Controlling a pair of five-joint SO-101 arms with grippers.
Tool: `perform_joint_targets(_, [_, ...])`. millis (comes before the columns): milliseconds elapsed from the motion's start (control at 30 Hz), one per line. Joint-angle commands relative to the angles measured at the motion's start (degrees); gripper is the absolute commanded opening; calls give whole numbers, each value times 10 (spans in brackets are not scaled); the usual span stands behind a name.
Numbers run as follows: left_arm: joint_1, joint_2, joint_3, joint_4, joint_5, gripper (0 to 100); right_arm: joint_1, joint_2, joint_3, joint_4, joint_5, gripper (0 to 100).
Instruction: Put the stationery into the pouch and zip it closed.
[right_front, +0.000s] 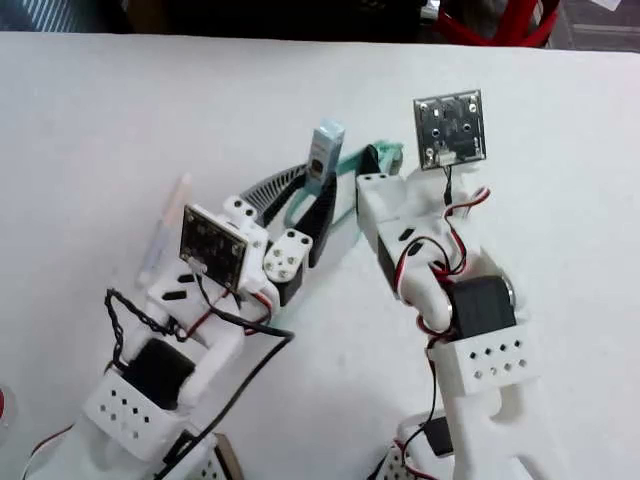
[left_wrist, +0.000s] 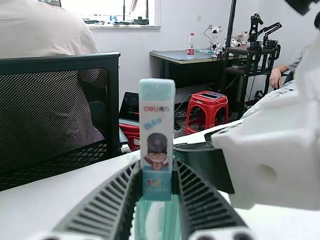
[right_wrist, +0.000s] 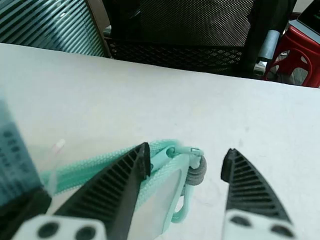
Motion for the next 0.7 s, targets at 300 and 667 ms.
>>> perform_joint_targets(300, [-14,-95,20,140,-2,207,0,12,7,-8,1,241])
perform_joint_targets(667, [-137,-231,-41,247,-68,207,-3,13,-11,12,0,240])
